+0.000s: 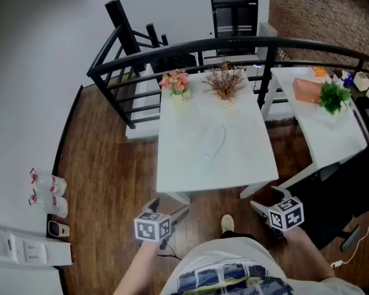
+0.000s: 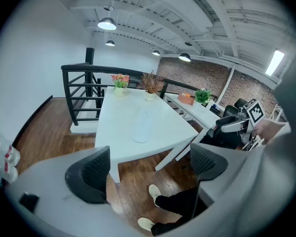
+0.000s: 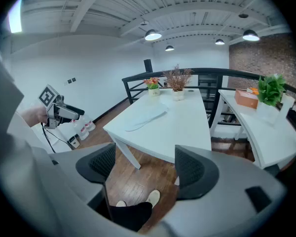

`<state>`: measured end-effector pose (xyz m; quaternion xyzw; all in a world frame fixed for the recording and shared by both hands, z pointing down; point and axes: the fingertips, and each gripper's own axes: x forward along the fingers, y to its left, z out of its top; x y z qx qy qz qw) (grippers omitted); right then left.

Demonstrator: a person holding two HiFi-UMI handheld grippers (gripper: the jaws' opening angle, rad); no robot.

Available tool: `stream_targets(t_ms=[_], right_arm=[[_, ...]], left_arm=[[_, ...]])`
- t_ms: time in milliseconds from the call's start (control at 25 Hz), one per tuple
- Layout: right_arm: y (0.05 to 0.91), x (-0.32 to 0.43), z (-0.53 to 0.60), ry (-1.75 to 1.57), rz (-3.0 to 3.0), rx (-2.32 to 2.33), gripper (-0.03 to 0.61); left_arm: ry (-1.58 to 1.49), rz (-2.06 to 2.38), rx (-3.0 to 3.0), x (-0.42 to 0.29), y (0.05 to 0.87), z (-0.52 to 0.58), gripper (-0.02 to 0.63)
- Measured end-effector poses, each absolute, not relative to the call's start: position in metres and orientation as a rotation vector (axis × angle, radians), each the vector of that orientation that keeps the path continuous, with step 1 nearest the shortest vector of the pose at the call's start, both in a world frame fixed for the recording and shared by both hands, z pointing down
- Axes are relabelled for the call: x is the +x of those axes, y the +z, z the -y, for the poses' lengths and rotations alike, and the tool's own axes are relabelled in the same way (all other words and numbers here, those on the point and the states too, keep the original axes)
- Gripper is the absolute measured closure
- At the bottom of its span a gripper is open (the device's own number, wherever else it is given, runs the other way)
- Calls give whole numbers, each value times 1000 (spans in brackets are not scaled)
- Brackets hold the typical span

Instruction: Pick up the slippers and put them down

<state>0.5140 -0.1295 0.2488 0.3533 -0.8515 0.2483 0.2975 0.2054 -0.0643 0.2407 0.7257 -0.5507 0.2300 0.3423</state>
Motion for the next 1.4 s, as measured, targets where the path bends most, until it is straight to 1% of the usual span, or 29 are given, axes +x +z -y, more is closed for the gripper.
stream_targets(t_ms=[280, 360, 440, 480, 560, 600, 640, 680, 1080, 1400], right_arm=[[253, 560, 193, 674, 2254, 964, 181], [257, 571, 205, 683, 2247, 965, 161], [260, 581, 215, 692, 2244, 962, 161], [262, 586, 220, 693, 2242, 963, 161], [265, 596, 232, 696, 2239, 965, 161], [267, 599, 237, 701, 2239, 965, 161], [268, 601, 241, 708, 2241, 964, 161], [269, 603, 245, 718, 2244, 966, 161], [284, 648, 273, 798, 2210, 1038, 161], [302, 669, 277, 873, 2159, 1064, 161]], left_arm=[[663, 1338, 1934, 250, 265, 165, 101], [700, 1296, 1941, 262, 277, 191, 96], [733, 1255, 1937, 273, 290, 216, 92], [753, 1237, 1933, 278, 299, 228, 85], [812, 1205, 1923, 286, 316, 251, 37], [844, 1192, 1913, 288, 326, 262, 35], [874, 1181, 1897, 288, 335, 272, 15], [899, 1172, 1877, 287, 344, 281, 14], [1112, 1133, 1706, 283, 413, 358, 14], [1264, 1159, 1607, 270, 451, 377, 14]])
